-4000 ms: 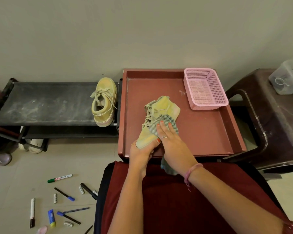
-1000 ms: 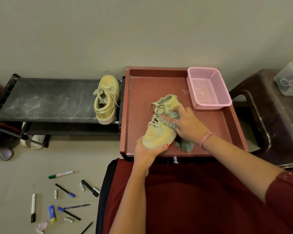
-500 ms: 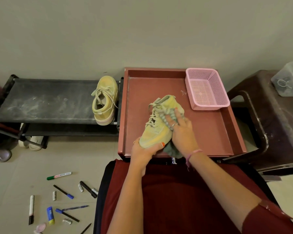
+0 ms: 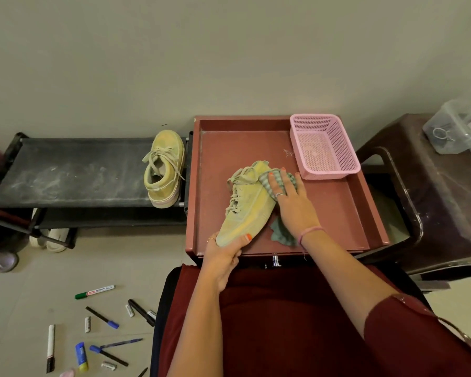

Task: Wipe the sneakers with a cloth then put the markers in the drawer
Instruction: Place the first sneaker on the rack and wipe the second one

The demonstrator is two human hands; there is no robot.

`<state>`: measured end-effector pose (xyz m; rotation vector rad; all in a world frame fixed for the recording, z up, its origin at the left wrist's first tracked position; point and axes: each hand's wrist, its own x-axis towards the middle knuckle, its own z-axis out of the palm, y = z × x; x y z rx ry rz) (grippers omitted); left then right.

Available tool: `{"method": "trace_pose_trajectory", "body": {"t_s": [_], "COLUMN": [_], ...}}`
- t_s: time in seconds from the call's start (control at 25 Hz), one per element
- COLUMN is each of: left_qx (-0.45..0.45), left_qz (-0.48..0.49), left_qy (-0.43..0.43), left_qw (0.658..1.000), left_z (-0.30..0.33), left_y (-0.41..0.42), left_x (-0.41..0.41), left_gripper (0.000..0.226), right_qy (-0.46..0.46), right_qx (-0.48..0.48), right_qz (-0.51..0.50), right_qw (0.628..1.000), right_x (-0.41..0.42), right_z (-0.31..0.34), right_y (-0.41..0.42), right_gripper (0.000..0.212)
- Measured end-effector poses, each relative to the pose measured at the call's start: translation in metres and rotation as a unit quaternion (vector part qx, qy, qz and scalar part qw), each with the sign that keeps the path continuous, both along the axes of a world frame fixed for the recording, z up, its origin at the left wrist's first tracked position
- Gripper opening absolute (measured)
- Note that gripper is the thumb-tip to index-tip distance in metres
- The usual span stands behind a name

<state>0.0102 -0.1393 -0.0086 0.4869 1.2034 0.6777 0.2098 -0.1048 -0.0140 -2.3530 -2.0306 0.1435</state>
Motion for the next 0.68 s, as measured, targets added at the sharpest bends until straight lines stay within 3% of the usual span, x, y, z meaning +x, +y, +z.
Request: {"method": "trace_pose_trajectory", "body": {"t_s": [0.2,0.36,0.52,0.68], "left_qx": [0.005,0.019,-0.004,0.005], "left_qz": [-0.005,0.007,0.033,0.022], "left_qy": [0.013,0.005,-0.011,0.007], "left_qw": [1.000,1.000,0.999,1.000], "left_z": [-0.001,-0.004,-0.008,-0.008], "left_y": [-0.001,-0.002,-0.001,-0.003], "left_x": [-0.002,0.001,0.003,0.003], "left_gripper": [0.043,0.031,0.028,0.028], "right_qy": [0.073,0.097,0.084,0.120], "right_qx": [-0.080,-0.037,0.014,0.004], "right_qz": [-0.096,-0.097,-0.020,0.014], "right_qw": [0.990,0.990,0.996,0.993], "right_x": [0.024,0.014,-0.016,-0.035], "right_z": [0.003,0.005,0.017,0.012], "right_y": [0.039,0.024,-0.022,-0.054], "right_gripper": [0.063,0.063,0.075,0.077]}}
